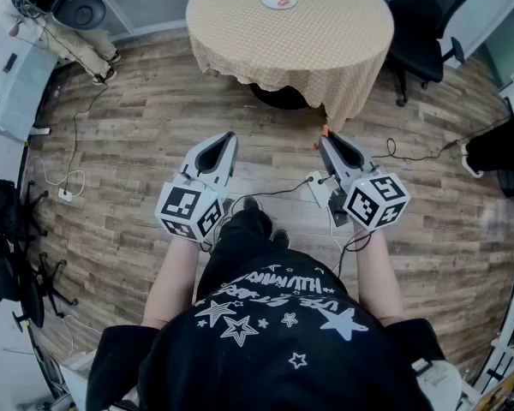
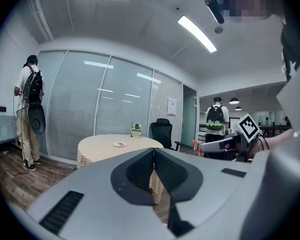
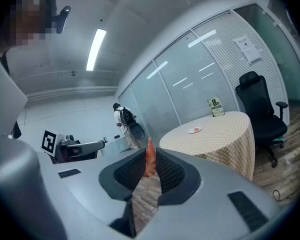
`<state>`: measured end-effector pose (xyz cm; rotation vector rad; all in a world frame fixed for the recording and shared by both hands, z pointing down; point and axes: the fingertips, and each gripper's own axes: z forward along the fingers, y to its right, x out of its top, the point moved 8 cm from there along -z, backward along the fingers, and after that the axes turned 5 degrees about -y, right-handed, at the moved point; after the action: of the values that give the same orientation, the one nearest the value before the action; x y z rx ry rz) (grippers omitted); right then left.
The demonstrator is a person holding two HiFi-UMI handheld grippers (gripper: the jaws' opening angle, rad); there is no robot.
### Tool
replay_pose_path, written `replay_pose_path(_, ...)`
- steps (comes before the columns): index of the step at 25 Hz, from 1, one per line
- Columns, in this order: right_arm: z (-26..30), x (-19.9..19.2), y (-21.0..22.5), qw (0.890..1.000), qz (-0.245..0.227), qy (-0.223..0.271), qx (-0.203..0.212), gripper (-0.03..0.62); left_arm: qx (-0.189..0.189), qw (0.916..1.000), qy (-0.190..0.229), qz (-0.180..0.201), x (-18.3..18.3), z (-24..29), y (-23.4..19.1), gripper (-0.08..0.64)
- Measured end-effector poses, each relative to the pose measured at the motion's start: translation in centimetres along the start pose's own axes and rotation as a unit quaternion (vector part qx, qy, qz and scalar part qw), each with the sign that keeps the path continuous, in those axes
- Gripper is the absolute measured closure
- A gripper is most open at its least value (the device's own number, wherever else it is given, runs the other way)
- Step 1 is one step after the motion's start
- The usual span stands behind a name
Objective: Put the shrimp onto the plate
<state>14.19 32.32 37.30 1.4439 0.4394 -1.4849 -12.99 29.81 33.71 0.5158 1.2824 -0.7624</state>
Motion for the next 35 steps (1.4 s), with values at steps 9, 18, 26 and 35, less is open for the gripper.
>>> replay_pose_path(9, -0.4, 0.3, 0.6, 1.0, 0.003, 0.005, 0.0, 0.529, 0.007, 1.0, 0.006, 0.003, 0.6, -0.2, 1.3, 0.551)
replay_pose_path(18, -0.6, 0.8, 1.0, 1.0, 0.008, 0.02, -0.008, 0.529, -0.007, 0.9999, 0.006, 0.009, 0.7, 0.8, 1.7, 0.551)
replay_pose_path(26, -0.7, 1.1, 1.2, 1.0, 0.006, 0.017, -0.016, 0.529, -0.016, 0.9998, 0.012, 0.005, 1.0, 1.4, 1.6, 0.551)
replay_pose_path(35, -0.3, 0.8, 0.7, 1.0, -0.003, 0.014, -0.002, 0.529, -0.001, 0.9999, 0.012, 0.0, 0.8, 1.2, 1.4, 0.551)
